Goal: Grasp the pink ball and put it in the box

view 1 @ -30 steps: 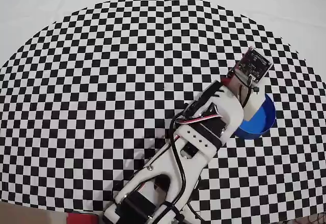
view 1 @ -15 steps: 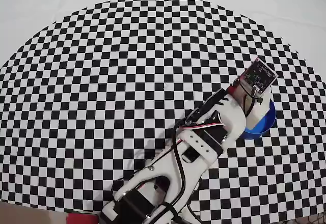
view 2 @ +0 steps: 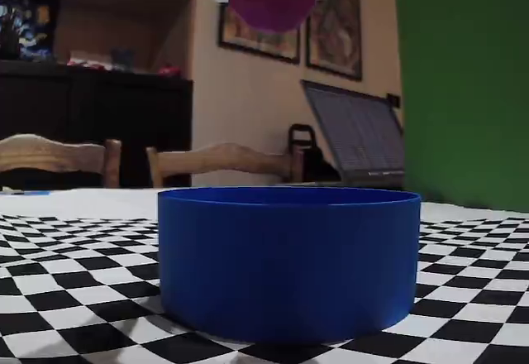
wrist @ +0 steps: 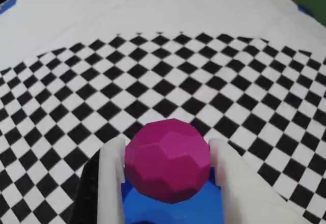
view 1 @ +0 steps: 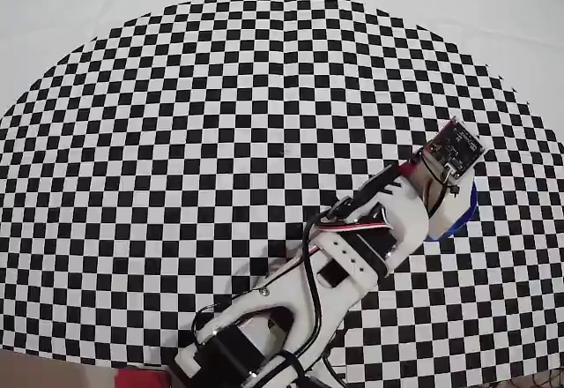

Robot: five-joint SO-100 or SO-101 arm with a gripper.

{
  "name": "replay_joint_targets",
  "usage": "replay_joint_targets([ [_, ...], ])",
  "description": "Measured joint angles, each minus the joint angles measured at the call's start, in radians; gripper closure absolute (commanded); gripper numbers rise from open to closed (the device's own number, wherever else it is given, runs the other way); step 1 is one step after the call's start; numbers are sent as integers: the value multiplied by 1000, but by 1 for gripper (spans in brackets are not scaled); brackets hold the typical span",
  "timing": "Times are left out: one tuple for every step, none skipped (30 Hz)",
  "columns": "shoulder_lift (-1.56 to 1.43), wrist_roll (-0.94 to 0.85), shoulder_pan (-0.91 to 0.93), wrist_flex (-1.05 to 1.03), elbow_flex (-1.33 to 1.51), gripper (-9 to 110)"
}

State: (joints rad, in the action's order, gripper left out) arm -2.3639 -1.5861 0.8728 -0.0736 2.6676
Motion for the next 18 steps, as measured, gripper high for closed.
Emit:
replay_joint_targets([
  [0,0,3,5,2,101],
  [3,0,8,11,2,101],
  [14,0,12,18,2,101],
  [26,0,17,26,2,101],
  [37,0,18,32,2,101],
  [48,0,21,40,2,101],
  [60,0,25,48,2,101],
  [69,0,25,52,2,101],
  [78,0,25,58,2,101],
  [89,0,25,63,2,101],
  [97,0,25,67,6,101],
  [107,0,25,69,6,101],
  [117,0,25,74,6,101],
  [126,0,25,80,11,101],
  [132,0,25,83,12,101],
  [132,0,25,83,14,101],
  [138,0,25,86,15,101],
  [146,0,25,86,21,101],
])
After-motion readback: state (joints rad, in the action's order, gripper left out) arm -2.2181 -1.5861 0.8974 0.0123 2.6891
